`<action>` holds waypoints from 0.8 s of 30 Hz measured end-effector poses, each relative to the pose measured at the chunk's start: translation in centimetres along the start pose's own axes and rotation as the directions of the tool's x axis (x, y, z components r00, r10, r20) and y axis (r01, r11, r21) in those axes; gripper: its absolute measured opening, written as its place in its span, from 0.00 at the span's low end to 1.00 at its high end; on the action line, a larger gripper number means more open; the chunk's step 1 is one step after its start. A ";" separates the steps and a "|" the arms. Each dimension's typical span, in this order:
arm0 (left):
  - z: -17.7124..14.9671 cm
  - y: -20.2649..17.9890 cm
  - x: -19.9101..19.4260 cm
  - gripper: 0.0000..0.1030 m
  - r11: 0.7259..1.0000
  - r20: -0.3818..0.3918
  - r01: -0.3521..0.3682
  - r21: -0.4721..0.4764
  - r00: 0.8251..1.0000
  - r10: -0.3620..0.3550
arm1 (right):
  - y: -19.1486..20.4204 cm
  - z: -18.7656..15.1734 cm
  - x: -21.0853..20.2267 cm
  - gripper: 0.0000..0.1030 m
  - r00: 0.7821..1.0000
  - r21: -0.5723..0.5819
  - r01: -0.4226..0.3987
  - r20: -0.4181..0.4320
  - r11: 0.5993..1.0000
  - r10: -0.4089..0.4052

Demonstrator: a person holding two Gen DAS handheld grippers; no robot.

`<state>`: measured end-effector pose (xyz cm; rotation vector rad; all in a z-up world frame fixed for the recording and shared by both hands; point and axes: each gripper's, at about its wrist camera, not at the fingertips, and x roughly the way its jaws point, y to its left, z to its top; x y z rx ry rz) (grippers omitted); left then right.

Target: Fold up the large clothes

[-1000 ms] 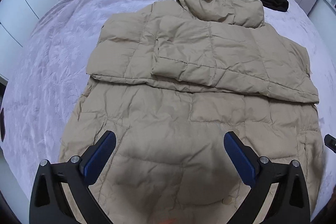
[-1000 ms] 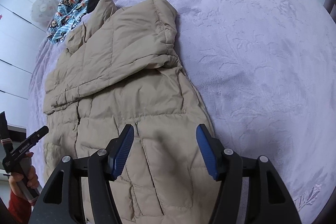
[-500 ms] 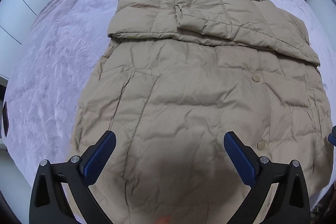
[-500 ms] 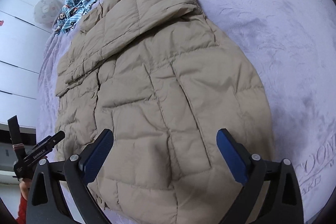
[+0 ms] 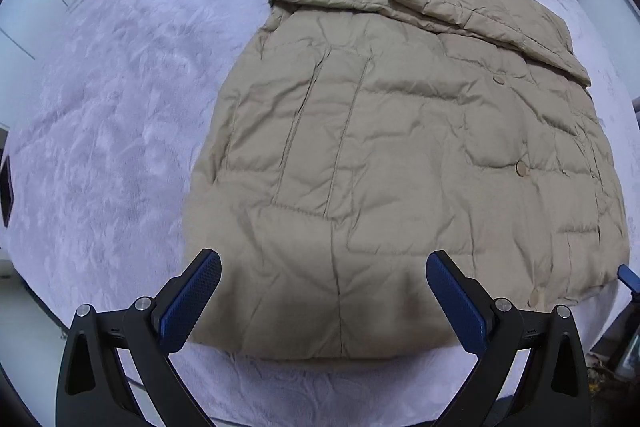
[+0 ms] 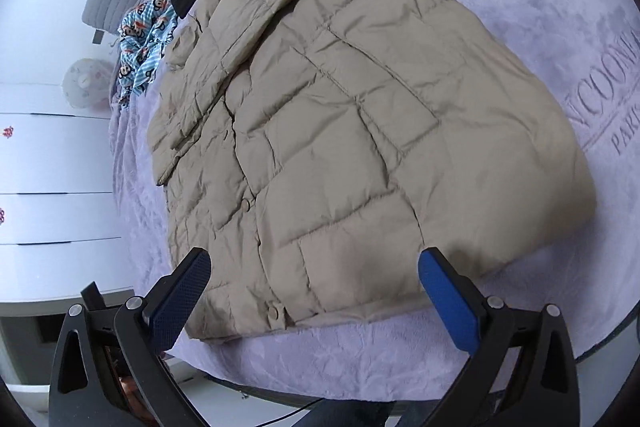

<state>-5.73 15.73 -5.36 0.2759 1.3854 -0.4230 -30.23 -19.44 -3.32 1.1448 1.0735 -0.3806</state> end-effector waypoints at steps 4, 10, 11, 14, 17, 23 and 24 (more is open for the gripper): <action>-2.5 2.7 -0.4 1.00 0.990 -0.006 0.084 -0.114 0.996 -0.085 | -2.3 -1.2 -0.2 1.00 0.998 0.099 -0.043 -0.034 0.994 0.047; -6.3 6.9 0.0 1.00 0.905 0.007 0.246 -0.348 0.966 -0.260 | -6.5 -1.4 -0.5 1.00 0.996 0.238 -0.075 -0.039 0.968 0.086; -6.7 7.2 0.5 1.00 0.892 0.003 0.257 -0.372 0.961 -0.276 | -7.1 -1.5 -0.6 1.00 0.995 0.251 -0.079 -0.032 0.965 0.090; -7.4 7.4 1.8 1.00 0.858 -0.006 0.297 -0.419 0.944 -0.329 | -9.1 -1.7 -0.9 1.00 0.995 0.304 -0.093 -0.016 0.948 0.102; -6.9 6.9 3.3 1.00 0.831 -0.003 0.340 -0.440 0.925 -0.379 | -10.7 -1.9 -0.6 1.00 0.991 0.367 -0.123 0.000 0.922 0.132; -4.4 5.8 5.9 0.88 0.785 0.027 0.394 -0.478 0.900 -0.435 | -12.2 -2.1 0.3 1.00 0.979 0.448 -0.205 0.071 0.870 0.193; -4.0 5.7 6.2 0.82 0.778 0.026 0.398 -0.486 0.896 -0.443 | -12.2 -1.9 0.5 1.00 0.975 0.457 -0.220 0.089 0.862 0.202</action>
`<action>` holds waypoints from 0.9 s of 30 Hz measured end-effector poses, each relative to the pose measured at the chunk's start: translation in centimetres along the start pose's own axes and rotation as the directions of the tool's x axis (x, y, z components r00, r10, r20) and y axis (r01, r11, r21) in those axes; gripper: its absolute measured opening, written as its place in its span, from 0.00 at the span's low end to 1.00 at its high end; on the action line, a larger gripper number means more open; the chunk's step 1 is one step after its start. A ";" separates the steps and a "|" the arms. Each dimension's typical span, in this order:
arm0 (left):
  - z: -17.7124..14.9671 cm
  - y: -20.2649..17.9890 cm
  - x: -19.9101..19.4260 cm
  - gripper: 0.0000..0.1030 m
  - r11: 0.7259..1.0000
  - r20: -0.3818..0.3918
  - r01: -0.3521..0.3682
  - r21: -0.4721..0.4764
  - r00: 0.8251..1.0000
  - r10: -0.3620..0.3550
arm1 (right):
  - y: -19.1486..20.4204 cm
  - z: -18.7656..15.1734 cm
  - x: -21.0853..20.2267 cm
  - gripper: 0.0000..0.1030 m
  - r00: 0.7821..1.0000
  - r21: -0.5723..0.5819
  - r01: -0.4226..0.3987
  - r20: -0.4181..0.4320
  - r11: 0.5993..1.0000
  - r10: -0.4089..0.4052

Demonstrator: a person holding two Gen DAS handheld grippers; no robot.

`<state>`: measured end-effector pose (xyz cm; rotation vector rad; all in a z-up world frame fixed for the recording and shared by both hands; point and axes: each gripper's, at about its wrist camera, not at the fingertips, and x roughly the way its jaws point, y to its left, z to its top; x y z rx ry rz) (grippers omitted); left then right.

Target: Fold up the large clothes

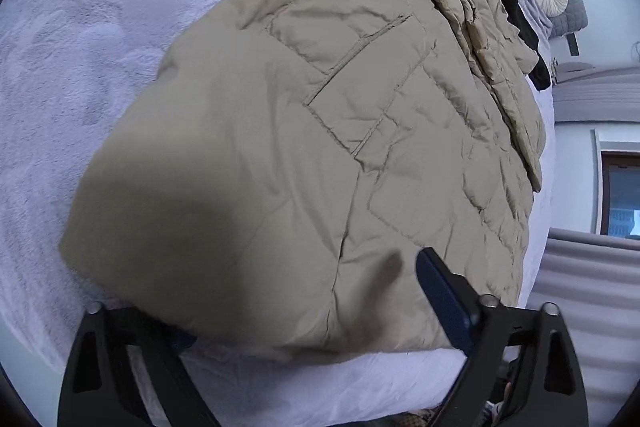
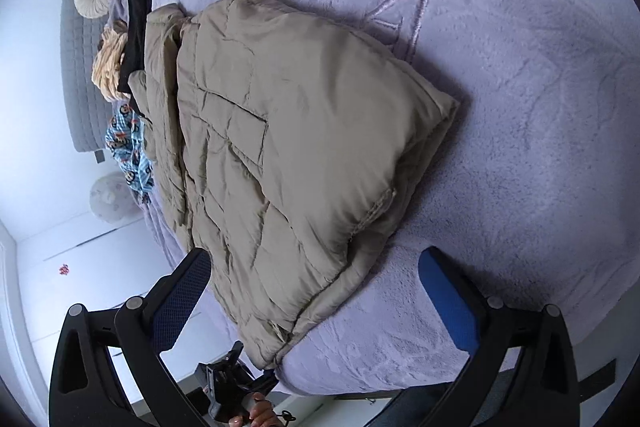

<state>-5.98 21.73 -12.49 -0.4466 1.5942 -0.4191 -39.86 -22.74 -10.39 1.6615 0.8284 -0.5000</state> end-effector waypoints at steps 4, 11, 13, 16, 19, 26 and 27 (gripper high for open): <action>1.0 -0.7 0.6 0.13 0.999 -0.036 0.037 -0.002 0.999 -0.037 | 0.2 0.6 0.5 0.99 0.998 0.032 -0.061 0.035 0.998 0.060; 1.5 -3.4 -3.3 0.10 0.985 0.039 0.065 0.157 0.997 -0.072 | 0.1 1.2 1.4 0.28 0.994 0.107 -0.098 0.064 0.989 0.091; 1.7 -4.1 -4.1 0.10 0.980 0.050 0.064 0.190 0.996 -0.075 | 0.7 1.0 1.2 0.19 0.994 0.079 -0.084 0.080 0.993 0.078; 2.4 -5.5 -5.2 0.10 0.969 0.068 0.066 0.240 0.994 -0.084 | 2.2 1.0 0.7 0.17 0.993 0.013 -0.078 0.089 0.997 0.077; 3.1 -6.6 -6.3 0.10 0.957 0.093 0.055 0.283 0.992 -0.085 | 4.2 1.2 0.2 0.16 0.994 -0.061 -0.056 0.093 0.997 0.062; 6.1 -11.1 -9.2 0.10 0.934 0.198 -0.009 0.358 0.978 -0.066 | 11.3 3.4 -0.7 0.14 0.995 -0.271 -0.036 0.079 0.962 0.059; 6.6 -11.7 -9.7 0.10 0.932 0.211 -0.015 0.362 0.975 -0.066 | 12.5 4.0 -0.8 0.13 0.995 -0.300 -0.036 0.075 0.953 0.061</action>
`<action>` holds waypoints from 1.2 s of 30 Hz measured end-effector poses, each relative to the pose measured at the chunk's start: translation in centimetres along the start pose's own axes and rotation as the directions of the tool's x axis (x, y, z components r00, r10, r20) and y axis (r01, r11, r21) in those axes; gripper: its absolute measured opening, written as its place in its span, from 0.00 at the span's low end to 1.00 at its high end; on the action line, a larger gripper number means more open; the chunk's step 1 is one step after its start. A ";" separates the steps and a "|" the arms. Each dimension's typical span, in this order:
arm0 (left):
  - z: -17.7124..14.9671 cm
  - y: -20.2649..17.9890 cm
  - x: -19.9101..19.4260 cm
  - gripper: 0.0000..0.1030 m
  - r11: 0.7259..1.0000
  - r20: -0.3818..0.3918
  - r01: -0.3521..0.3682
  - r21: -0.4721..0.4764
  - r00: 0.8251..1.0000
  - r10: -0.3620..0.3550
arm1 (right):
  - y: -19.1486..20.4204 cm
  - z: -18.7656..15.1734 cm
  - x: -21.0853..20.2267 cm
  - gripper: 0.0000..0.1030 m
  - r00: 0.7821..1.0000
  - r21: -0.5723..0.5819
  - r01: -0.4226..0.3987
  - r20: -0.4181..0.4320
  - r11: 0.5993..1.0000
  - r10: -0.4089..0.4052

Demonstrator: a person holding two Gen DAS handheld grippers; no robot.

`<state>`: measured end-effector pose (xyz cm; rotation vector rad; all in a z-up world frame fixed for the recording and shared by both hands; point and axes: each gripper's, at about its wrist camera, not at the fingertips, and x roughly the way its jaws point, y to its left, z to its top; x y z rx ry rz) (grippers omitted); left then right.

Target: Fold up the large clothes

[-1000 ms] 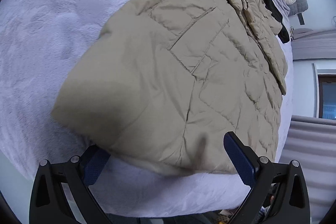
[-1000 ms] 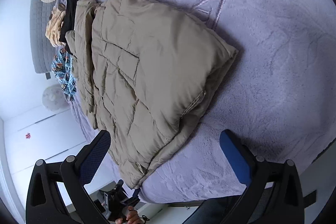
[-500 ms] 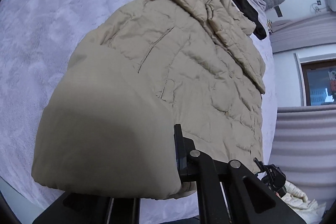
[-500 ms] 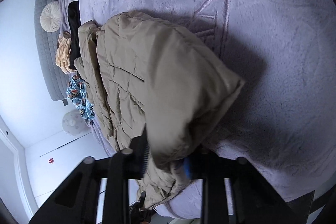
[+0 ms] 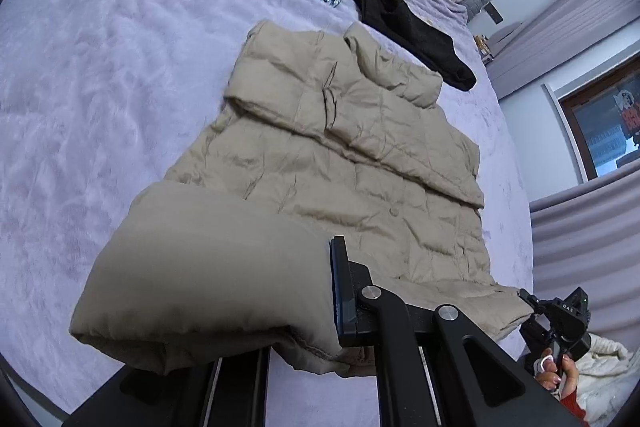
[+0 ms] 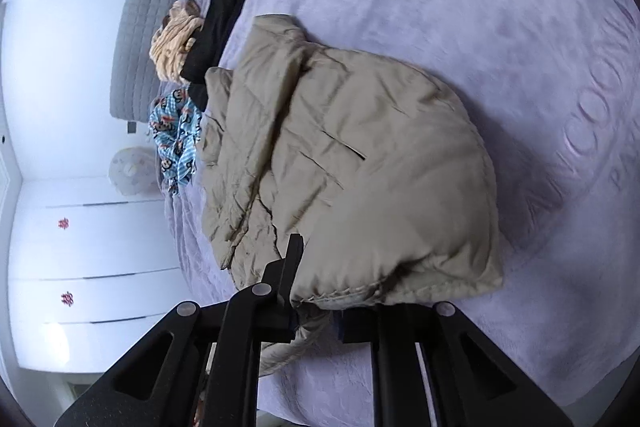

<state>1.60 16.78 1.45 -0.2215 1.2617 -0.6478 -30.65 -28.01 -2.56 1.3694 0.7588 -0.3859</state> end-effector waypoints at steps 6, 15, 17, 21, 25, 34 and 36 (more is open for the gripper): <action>6.2 -4.0 -0.3 0.10 0.997 0.109 -0.066 0.040 0.992 0.061 | 6.6 6.0 1.1 0.13 0.999 -0.192 -0.033 -0.026 0.981 0.029; 14.4 -5.5 5.9 0.10 0.977 0.196 -0.211 -0.007 0.958 0.208 | 14.7 15.0 9.1 0.13 0.996 -0.405 0.030 -0.066 0.914 -0.062; 15.9 -5.1 7.5 0.10 0.974 0.191 -0.227 0.010 0.956 0.221 | 15.9 16.4 10.8 0.13 0.996 -0.422 0.039 -0.054 0.906 -0.068; 18.5 -3.2 11.6 0.10 0.965 0.146 -0.259 0.030 0.957 0.252 | 17.1 18.7 14.5 0.13 0.996 -0.432 0.065 -0.030 0.900 -0.086; 20.4 -1.0 16.8 0.11 0.957 0.097 -0.288 0.039 0.954 0.283 | 17.4 20.3 19.3 0.13 0.993 -0.449 0.099 -0.013 0.888 -0.117; 21.3 -0.6 19.3 0.13 0.950 0.083 -0.301 0.078 0.952 0.295 | 14.1 21.7 24.6 0.13 0.985 -0.340 0.154 -0.018 0.928 -0.170; 21.0 -1.0 17.0 0.17 0.961 0.105 -0.262 0.091 0.962 0.253 | 14.7 21.6 23.9 0.14 0.984 -0.355 0.158 -0.027 0.922 -0.179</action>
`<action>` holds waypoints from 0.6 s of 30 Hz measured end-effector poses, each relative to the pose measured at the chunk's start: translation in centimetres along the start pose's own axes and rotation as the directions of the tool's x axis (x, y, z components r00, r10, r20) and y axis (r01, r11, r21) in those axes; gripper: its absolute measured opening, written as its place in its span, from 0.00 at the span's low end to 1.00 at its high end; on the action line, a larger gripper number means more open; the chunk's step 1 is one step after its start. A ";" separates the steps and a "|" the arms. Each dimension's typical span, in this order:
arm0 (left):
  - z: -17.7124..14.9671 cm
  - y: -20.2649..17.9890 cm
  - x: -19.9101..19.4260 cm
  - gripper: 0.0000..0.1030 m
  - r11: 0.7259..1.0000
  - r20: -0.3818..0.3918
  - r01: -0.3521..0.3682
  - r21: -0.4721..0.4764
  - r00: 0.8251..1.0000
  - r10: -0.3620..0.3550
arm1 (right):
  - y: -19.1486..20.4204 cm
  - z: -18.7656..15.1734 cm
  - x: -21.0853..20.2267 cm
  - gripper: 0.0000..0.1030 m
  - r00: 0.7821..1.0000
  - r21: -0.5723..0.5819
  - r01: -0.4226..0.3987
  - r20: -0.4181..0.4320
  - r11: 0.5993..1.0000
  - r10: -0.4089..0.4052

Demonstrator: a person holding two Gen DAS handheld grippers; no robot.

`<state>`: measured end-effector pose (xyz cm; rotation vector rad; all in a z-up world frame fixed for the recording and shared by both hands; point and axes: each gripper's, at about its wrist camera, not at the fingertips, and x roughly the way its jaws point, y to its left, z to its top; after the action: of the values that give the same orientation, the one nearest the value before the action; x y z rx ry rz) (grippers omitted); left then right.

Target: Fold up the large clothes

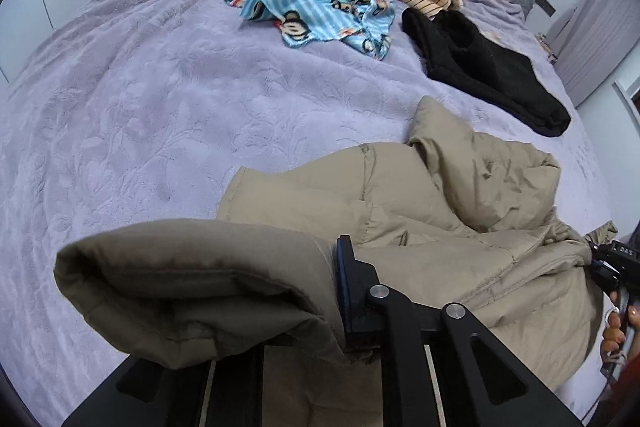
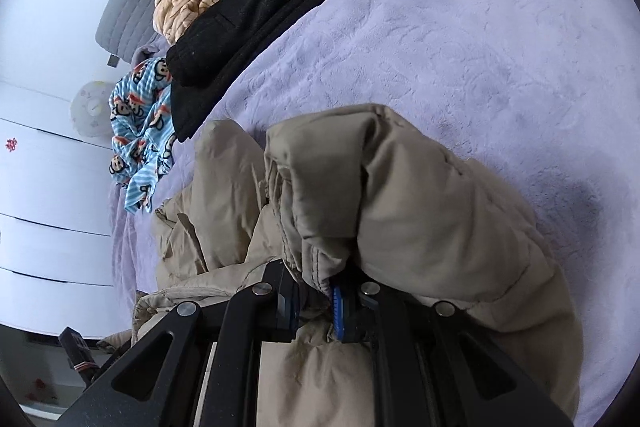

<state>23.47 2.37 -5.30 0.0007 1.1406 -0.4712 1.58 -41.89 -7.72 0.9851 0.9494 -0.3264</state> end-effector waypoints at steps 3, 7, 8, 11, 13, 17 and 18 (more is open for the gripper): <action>-0.4 0.3 -2.4 0.17 0.999 0.019 0.040 0.013 0.999 -0.040 | 0.9 0.1 -1.8 0.26 1.000 -0.040 0.001 0.005 0.999 0.000; -0.5 -0.1 -3.8 0.17 0.998 0.024 0.039 0.051 0.999 -0.041 | 2.8 -1.0 -5.1 0.83 0.996 -0.094 -0.013 0.088 0.995 0.021; -0.5 -0.1 -4.1 0.17 0.998 0.024 0.044 0.050 0.999 -0.045 | 3.5 -1.5 -5.8 0.82 0.995 -0.131 -0.016 0.094 0.991 0.029; -0.2 0.2 -4.4 0.28 0.996 0.047 0.092 0.018 0.995 -0.092 | 5.0 -3.0 -6.0 0.76 0.997 -0.224 -0.015 0.065 0.975 0.030; -0.2 0.3 -3.9 0.98 0.996 0.042 0.091 0.012 0.995 -0.091 | 5.6 -3.9 -4.9 0.64 1.000 -0.278 0.004 0.025 0.961 0.003; -0.7 -0.5 -3.7 0.99 0.998 0.067 -0.040 0.048 0.997 0.037 | 4.9 -5.0 -2.6 0.59 0.999 -0.264 0.014 -0.040 0.964 -0.025; -0.9 -0.6 -3.9 0.99 0.996 0.081 -0.066 0.052 0.995 0.061 | 4.5 -5.1 -2.5 0.59 0.999 -0.255 0.011 -0.043 0.967 -0.023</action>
<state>21.17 3.42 -2.14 0.0650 1.0464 -0.4417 0.24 -35.62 -4.23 0.7516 1.0147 -0.1905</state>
